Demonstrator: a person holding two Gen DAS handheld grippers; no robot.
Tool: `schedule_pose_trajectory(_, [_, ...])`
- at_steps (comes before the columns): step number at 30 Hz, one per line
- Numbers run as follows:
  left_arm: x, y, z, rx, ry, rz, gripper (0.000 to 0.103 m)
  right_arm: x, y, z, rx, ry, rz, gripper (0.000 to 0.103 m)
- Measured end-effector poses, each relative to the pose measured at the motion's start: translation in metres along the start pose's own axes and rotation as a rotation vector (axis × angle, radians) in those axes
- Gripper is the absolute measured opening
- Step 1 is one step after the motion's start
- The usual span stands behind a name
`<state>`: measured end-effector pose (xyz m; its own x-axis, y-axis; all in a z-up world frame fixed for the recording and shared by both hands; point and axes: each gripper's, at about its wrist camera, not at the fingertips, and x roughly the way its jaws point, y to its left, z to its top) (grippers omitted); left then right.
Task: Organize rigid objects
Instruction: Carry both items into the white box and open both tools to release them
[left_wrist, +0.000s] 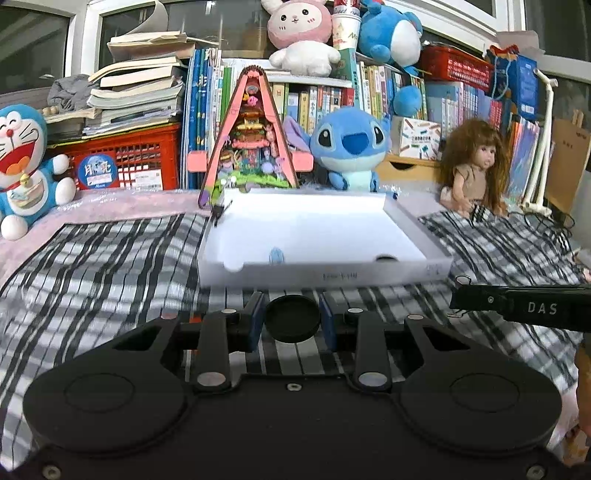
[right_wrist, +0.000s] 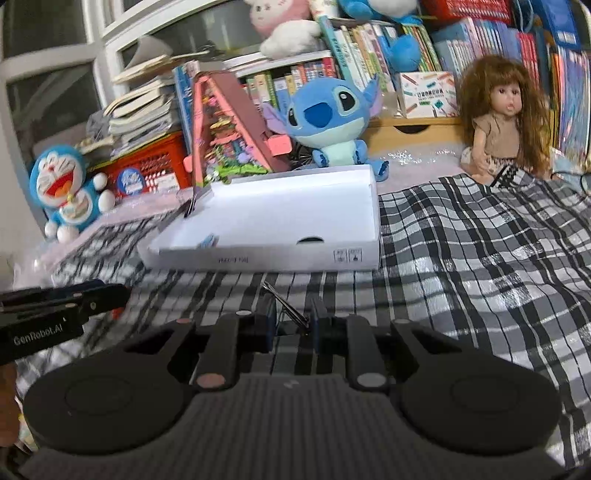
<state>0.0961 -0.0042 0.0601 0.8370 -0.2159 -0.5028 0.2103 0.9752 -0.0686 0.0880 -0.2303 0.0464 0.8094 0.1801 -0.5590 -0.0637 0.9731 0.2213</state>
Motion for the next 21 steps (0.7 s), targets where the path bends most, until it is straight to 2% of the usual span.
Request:
schedule_pose_trajectory(4, [0.016,0.004,0.022,-0.009,0.002,-0.004,0.03,0.012,-0.009,0.024,0.074,0.031,0.021,0.023])
schedule_pose_trajectory(12, [0.065,0.018,0.065,-0.077,0.07,-0.027,0.03,0.043,-0.021,0.062,0.183,0.079,0.032,0.023])
schedule_pose_trajectory(21, [0.131,0.028,0.087,-0.138,0.136,0.008,0.03,0.082,-0.027,0.094,0.24,0.102,0.029,0.023])
